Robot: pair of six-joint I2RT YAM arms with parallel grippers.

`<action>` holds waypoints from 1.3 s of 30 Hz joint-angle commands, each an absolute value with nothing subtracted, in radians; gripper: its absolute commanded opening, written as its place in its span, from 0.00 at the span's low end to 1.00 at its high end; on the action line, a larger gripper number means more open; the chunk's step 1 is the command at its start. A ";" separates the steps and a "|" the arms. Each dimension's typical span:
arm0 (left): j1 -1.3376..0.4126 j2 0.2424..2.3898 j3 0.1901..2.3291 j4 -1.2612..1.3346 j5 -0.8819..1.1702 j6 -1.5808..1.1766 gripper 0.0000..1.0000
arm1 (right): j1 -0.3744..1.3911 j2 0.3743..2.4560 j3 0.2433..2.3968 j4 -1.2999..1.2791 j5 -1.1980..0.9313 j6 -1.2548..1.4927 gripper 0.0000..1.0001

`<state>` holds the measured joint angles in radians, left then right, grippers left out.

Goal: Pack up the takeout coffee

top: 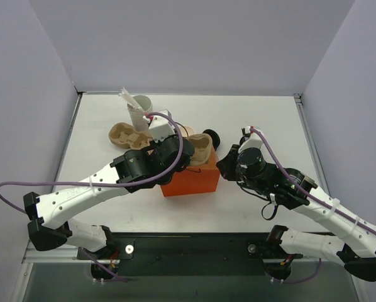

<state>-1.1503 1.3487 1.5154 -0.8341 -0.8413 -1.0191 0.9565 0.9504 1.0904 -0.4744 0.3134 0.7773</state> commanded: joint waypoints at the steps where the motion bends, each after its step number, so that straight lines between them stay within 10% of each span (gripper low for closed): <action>1: -1.154 1.388 1.529 -0.874 -0.899 -1.035 0.21 | 0.956 0.943 1.120 -0.440 0.347 0.775 0.00; 39: -1.166 1.394 1.580 -0.806 -0.750 -0.859 0.53 | 0.874 0.997 1.141 -0.460 0.310 0.761 0.04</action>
